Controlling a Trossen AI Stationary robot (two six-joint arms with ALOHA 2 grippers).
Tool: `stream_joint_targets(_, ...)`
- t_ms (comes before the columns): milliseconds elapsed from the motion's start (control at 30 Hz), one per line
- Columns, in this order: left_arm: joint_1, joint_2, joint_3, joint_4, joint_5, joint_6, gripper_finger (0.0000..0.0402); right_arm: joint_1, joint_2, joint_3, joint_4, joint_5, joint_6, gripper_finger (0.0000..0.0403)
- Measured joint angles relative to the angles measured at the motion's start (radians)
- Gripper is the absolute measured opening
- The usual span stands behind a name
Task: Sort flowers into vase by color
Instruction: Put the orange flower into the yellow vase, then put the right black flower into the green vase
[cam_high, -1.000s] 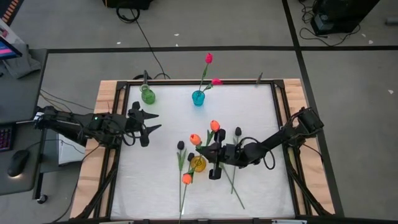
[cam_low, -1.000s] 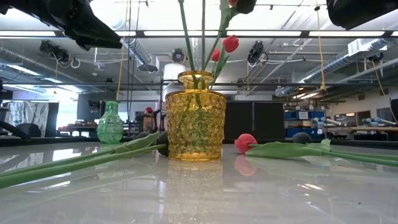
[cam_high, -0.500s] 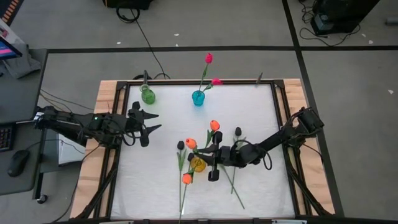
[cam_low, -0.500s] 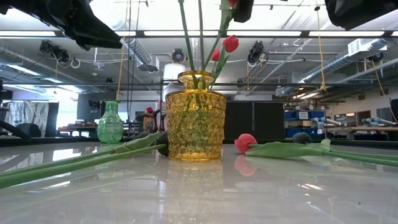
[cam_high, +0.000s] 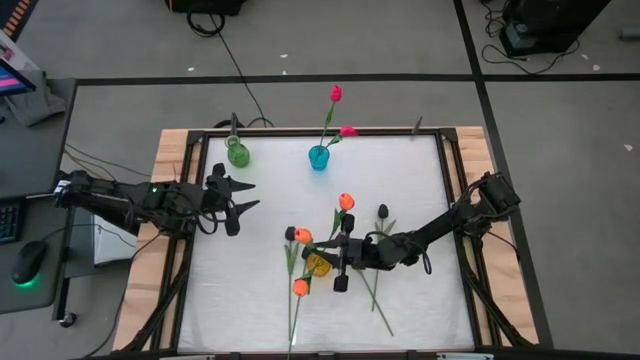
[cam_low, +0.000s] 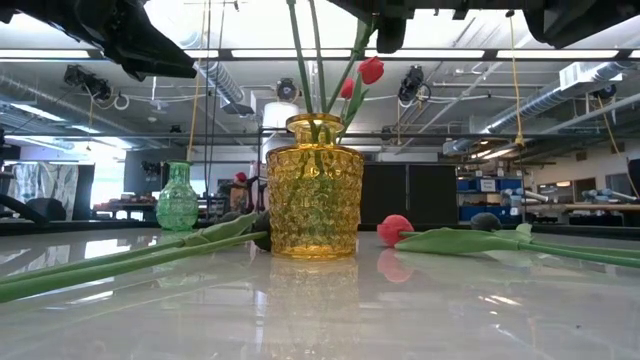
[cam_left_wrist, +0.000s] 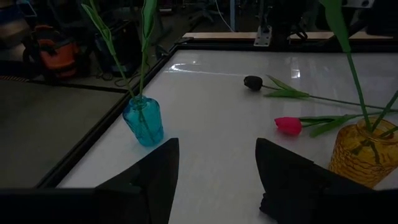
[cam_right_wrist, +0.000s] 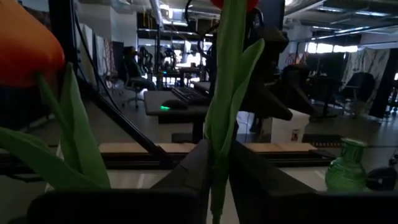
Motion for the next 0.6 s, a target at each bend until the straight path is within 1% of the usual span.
stream_joint_targets(333, 0.000, 0.000, 0.000, 0.000, 0.000, 0.000, 0.0217, 0.006, -0.002, 0.000, -0.006, 0.000, -0.004, 0.0144)
stream_joint_targets(433, 0.000, 0.000, 0.000, 0.000, 0.000, 0.000, 0.0217, 0.018, -0.003, 0.000, -0.006, 0.000, -0.025, 0.0156)
stream_joint_targets(600, 0.000, 0.000, 0.000, 0.000, 0.000, 0.000, 0.0217, 0.042, -0.027, 0.000, -0.011, 0.006, -0.060, 0.0158)
